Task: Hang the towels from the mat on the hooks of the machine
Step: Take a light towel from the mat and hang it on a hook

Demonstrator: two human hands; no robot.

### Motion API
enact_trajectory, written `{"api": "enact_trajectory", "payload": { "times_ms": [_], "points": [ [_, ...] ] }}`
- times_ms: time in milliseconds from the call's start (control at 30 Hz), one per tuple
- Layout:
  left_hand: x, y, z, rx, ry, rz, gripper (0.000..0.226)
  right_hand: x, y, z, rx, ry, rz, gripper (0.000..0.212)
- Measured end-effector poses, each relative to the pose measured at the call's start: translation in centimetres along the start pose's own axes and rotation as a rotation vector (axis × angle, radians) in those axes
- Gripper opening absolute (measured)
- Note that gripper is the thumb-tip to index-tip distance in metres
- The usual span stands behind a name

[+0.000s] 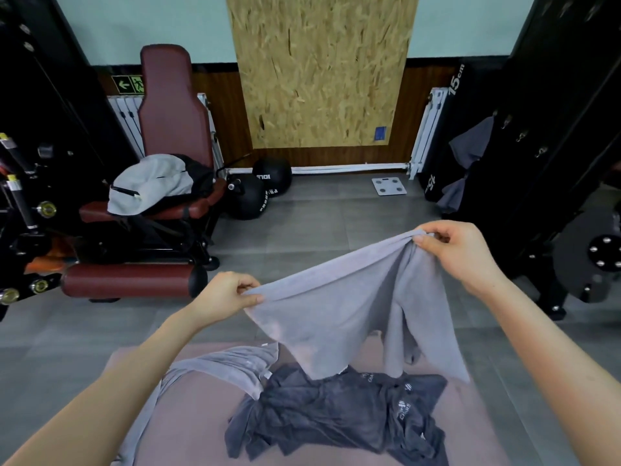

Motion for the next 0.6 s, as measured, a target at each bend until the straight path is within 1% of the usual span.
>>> {"api": "enact_trajectory", "payload": {
  "times_ms": [67,167,267,333,400,467,533,600],
  "points": [
    [-0.3,0.1,0.8,-0.014,-0.032,-0.022,0.031,-0.4,-0.2,-0.8,0.023,-0.017,-0.01,0.017],
    [-0.7,-0.1,1.4,-0.041,-0.02,-0.02,0.024,-0.9,-0.6,-2.3,0.058,0.025,-0.041,0.012],
    [-1.0,-0.4,1.9,-0.102,0.165,-0.022,0.007,-1.7,-1.2,-5.1,0.143,0.048,-0.111,0.008],
    [-1.5,-0.3,1.8,-0.104,0.26,-0.04,0.001,-2.1,-1.4,-6.6,0.2,0.034,-0.159,0.005],
    [-1.9,-0.2,1.4,-0.091,0.32,-0.048,0.004,-2.3,-1.4,-7.5,0.242,-0.051,-0.193,0.005],
    [-1.8,-0.2,1.2,-0.104,0.393,-0.005,0.007,-2.2,-1.3,-8.1,0.277,-0.094,-0.196,0.006],
    [-1.3,-0.4,1.3,-0.167,0.509,0.055,0.008,-2.0,-1.1,-9.0,0.325,-0.083,-0.206,0.009],
    [-1.5,-0.7,1.1,-0.233,0.599,0.039,0.008,-1.9,-0.8,-10.3,0.388,-0.016,-0.222,0.017]
  ]
}}
Point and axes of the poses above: each hand's wrist, its own y-axis away from the middle knuckle, its own x-axis out of the palm, z = x × y, the point moved 8 cm from there along -y, towards the middle knuckle, and after that the axes turned 15 degrees about -y, right-handed, at the moved point
